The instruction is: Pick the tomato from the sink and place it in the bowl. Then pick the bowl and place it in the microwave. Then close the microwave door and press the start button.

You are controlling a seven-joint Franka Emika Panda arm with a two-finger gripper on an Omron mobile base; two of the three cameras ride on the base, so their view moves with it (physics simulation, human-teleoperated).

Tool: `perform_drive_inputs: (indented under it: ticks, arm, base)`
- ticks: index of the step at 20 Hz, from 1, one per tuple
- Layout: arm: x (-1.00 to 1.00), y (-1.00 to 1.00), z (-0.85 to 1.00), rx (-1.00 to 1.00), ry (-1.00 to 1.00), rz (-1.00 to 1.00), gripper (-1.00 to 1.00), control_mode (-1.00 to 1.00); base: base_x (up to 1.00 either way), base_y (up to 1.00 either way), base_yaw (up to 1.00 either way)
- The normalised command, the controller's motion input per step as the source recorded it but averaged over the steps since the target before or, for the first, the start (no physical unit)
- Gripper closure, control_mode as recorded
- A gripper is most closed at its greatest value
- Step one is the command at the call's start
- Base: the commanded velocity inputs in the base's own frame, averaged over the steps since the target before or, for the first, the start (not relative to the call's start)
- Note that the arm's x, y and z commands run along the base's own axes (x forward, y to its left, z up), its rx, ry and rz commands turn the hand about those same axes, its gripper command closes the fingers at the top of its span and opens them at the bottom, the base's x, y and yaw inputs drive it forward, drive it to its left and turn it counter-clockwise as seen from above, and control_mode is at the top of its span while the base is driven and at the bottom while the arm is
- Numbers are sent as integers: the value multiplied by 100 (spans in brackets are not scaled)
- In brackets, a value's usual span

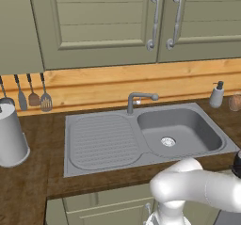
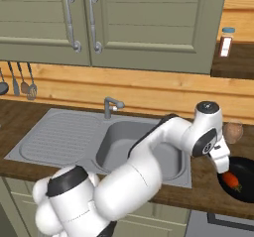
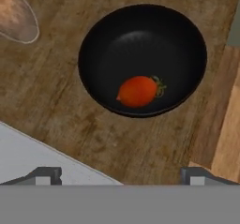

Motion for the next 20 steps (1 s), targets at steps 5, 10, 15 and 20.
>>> perform_drive_inputs:
  ticks: [5, 10, 15, 20]
  arm:
    - [15, 6, 0, 0, 23, 10, -100, -100]
    - [9, 0, -7, 0, 20, 1, -100, -100]
    - [14, -1, -5, 0, 18, 0, -100, -100]
    - [6, -4, -4, -3, 10, 1, -100, -100]
  base:
    - [0, 0, 0]
    - [0, 0, 0]
    - [0, 0, 0]
    - [0, 0, 0]
